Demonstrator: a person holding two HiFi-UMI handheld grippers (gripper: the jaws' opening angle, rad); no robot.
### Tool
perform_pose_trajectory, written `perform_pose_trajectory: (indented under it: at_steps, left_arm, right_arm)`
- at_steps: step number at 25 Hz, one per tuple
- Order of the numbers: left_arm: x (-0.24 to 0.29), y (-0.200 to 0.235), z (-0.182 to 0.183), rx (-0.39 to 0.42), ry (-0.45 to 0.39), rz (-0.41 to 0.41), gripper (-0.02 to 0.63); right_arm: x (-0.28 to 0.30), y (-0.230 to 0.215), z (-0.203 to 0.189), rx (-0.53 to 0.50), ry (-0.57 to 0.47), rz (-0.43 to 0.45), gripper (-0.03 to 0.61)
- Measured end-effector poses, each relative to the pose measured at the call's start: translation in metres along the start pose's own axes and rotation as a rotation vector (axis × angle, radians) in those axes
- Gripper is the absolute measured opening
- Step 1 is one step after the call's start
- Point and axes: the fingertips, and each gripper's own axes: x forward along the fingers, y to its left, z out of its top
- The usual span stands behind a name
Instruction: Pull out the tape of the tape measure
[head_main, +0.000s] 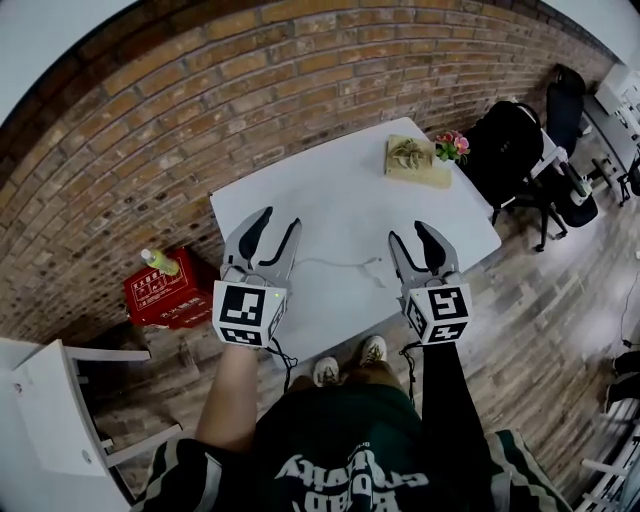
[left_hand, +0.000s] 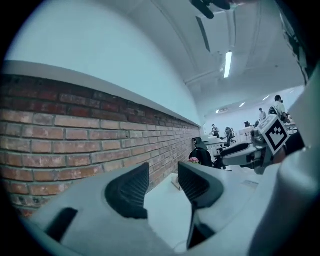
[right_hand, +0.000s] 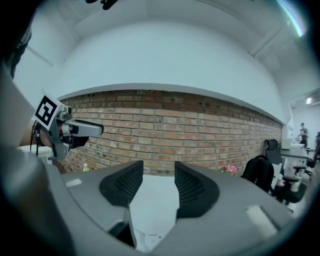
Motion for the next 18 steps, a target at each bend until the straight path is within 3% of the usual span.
perform_pose_trajectory:
  at_steps: [7,8,11,13,18]
  left_arm:
    - [-0.016,-0.008,0.021,0.037,-0.08,-0.006,0.187]
    - [-0.019,-0.007,0.022,0.037,-0.086,-0.002,0.173]
    - [-0.024,-0.006,0.022,0.037,-0.092,0.01,0.126]
    - [-0.028,-0.002,0.022,0.037,-0.091,0.034,0.03]
    - [-0.037,0.005,0.02,0.04,-0.092,0.059,0.008]
  right_arm:
    - [-0.019,0.009,0.024,-0.034,-0.071,-0.023,0.227]
    - [-0.021,0.011,0.024,-0.034,-0.072,-0.022,0.215]
    - [-0.026,0.017,0.025,-0.048,-0.077,-0.018,0.089]
    - [-0.03,0.019,0.027,-0.062,-0.084,-0.029,0.014]
    - [-0.031,0.024,0.028,-0.067,-0.089,-0.032,0.014]
